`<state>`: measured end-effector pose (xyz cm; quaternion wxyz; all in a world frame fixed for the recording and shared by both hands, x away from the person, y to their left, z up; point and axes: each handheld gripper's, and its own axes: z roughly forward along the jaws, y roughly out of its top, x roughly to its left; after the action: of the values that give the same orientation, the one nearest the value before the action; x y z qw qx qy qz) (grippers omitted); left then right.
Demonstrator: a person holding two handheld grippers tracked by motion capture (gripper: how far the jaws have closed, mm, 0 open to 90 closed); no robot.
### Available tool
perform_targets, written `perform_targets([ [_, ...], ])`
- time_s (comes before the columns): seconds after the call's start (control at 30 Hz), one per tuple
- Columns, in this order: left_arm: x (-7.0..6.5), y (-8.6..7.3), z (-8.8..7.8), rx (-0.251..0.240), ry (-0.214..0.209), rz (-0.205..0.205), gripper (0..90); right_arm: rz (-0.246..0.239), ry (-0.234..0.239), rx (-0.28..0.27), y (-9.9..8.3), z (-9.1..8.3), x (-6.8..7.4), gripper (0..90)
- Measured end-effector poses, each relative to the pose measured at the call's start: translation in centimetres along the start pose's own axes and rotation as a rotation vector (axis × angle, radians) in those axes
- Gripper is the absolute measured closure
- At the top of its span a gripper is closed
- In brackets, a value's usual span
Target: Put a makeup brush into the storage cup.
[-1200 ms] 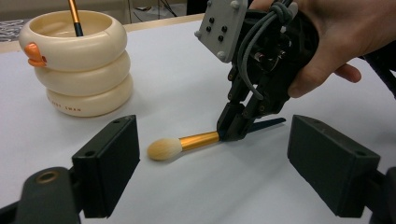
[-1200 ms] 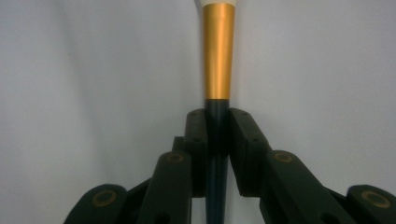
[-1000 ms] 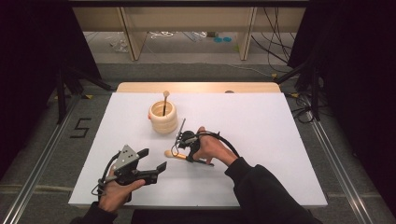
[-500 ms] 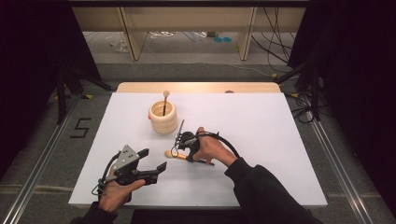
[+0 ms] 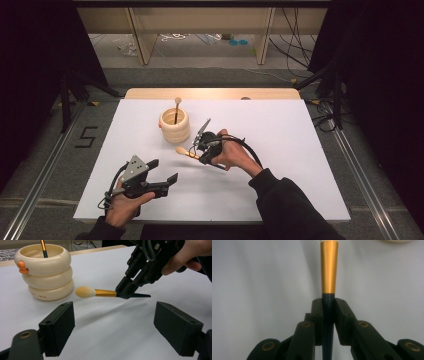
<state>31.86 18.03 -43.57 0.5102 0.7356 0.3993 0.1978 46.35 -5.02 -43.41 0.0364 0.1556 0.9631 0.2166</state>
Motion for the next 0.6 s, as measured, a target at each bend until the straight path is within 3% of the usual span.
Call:
perform_targets([
  [0.23,0.1,0.0,0.0,0.001,0.005,-0.006,16.8,0.026,-0.003,-0.128,-0.7,-1.4,-0.2,78.4],
  [0.37,-0.1,-0.1,0.1,0.003,0.008,-0.016,16.8,0.048,0.018,-0.221,-0.9,-2.2,-0.6,78.5],
  [0.5,0.0,-0.1,0.1,0.003,0.005,-0.001,16.8,0.079,0.034,-0.293,-1.0,-2.7,-0.7,78.4],
  [0.57,-0.2,-0.1,0.2,0.007,0.007,-0.022,16.8,0.1,0.045,-0.324,-1.1,-2.9,-0.7,78.5],
  [0.6,-0.2,-0.1,0.2,0.012,0.001,-0.004,16.8,0.104,0.052,-0.344,-1.1,-2.9,-0.8,78.4],
])
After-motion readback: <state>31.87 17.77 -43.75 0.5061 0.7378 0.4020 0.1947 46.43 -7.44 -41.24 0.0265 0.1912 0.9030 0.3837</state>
